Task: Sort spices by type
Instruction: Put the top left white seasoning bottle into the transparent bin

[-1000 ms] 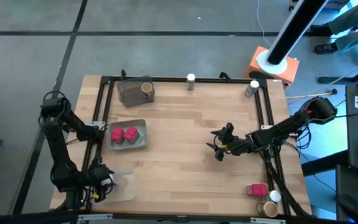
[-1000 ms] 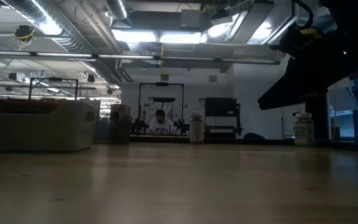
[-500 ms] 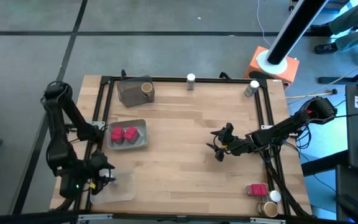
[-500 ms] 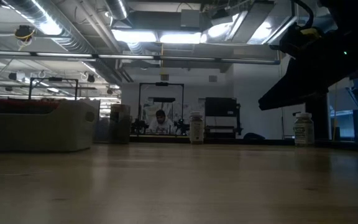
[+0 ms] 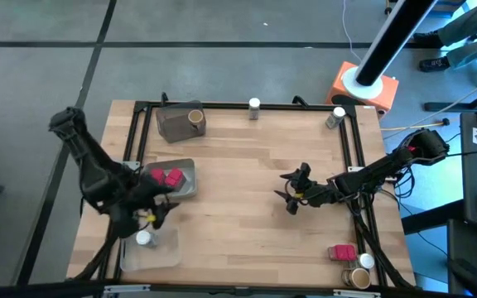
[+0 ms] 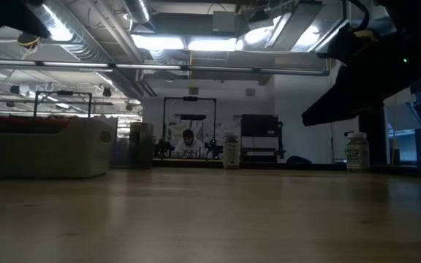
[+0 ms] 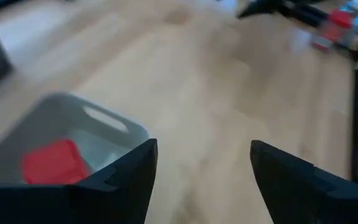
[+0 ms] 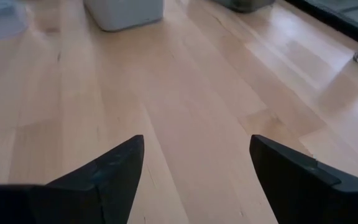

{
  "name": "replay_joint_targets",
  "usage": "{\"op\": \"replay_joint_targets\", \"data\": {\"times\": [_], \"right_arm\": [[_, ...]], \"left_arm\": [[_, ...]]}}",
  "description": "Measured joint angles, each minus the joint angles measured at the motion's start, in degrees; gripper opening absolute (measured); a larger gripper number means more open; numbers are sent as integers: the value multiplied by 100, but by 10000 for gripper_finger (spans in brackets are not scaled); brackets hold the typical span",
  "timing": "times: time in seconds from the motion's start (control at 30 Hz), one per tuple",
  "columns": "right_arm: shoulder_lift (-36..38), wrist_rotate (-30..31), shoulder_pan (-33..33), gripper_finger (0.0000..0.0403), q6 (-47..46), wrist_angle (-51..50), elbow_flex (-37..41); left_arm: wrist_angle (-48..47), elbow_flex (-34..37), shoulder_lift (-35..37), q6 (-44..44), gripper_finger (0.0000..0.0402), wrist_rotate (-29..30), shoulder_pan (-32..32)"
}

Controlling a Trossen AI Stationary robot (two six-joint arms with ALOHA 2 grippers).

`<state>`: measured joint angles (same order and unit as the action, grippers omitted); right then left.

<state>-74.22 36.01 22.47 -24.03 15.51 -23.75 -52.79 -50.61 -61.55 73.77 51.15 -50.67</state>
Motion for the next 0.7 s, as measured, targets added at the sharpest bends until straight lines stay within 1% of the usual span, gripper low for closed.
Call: {"op": "replay_joint_targets", "data": {"times": [0.1, 0.2, 0.27, 0.33, 0.4, 0.47, 0.53, 0.7], "right_arm": [[0, 23, 1, 293, 374, 181, 0], [0, 478, -49, 293, 514, 438, 0], [0, 652, -200, 293, 660, 539, 0], [0, 695, -444, 293, 840, 682, 0], [0, 557, -741, 293, 1054, 798, -8], [-2, 295, -1087, 293, 1288, 799, -73], [-2, 18, -1429, 293, 1532, 829, -183], [-2, -653, -2286, 293, 2017, 825, -515]], "left_arm": [[164, 0, -6, -543, 241, 12, 588], [485, 0, -6, -1313, 241, 14, 1154], [869, 37, -6, -1948, 241, 16, 1475], [1081, 44, -10, -2534, 241, 5, 1760], [1248, 44, -10, -3001, 241, -15, 2009], [1287, 46, -10, -3366, 241, -28, 2213], [1291, 46, -10, -3531, 241, -40, 2350], [1264, 48, -10, -3752, 241, -477, 2471]]}}
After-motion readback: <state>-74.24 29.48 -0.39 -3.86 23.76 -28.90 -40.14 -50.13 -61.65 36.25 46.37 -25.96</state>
